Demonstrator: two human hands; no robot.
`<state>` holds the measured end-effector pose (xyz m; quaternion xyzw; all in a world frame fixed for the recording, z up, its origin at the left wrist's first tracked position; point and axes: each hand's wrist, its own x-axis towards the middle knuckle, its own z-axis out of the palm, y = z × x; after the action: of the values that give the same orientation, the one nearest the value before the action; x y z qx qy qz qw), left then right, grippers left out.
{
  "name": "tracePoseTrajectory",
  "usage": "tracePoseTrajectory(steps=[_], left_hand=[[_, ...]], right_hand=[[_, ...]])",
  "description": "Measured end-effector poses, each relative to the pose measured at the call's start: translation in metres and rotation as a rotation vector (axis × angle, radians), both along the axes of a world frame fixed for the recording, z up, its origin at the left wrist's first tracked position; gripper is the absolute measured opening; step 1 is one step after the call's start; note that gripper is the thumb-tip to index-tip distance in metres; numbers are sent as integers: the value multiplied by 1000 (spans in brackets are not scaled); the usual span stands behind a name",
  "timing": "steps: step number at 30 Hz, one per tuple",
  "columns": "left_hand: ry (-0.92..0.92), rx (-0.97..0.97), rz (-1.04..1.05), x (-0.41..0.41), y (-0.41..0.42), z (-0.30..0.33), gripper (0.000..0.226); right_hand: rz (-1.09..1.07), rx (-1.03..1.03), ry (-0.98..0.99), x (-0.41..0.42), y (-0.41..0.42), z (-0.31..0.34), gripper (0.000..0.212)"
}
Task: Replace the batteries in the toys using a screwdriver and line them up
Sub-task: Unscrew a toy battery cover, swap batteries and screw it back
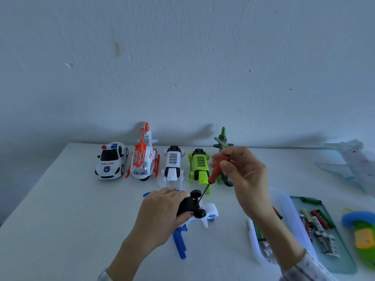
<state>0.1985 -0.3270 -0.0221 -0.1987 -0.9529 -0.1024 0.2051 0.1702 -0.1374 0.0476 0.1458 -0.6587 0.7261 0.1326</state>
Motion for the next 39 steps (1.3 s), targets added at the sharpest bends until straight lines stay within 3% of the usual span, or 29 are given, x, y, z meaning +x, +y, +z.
tracePoseTrajectory(steps=[5, 9, 12, 15, 18, 29, 32, 39], left_hand=[[-3, 18, -14, -2, -2, -2, 35], [23, 4, 3, -1, 0, -3, 37], [21, 17, 2, 0, 1, -3, 35], [5, 15, -2, 1, 0, -6, 34], [-9, 34, 4, 1, -1, -8, 30], [-6, 54, 30, 1, 1, -5, 29], [-15, 43, 29, 0, 1, -7, 28], [-28, 20, 26, 4, 1, -2, 33]], right_hand=[[-78, 9, -17, 1, -3, 0, 28], [21, -48, 33, 3, -10, 0, 13], [117, -14, -3, 6, -9, -1, 16], [-17, 279, 40, 11, -9, -4, 13], [-46, 556, 99, 14, -17, -3, 27], [57, 830, 212, 14, -38, 6, 34], [31, 781, 192, 9, -38, 6, 32], [-245, 369, -109, -7, -18, -16, 30]])
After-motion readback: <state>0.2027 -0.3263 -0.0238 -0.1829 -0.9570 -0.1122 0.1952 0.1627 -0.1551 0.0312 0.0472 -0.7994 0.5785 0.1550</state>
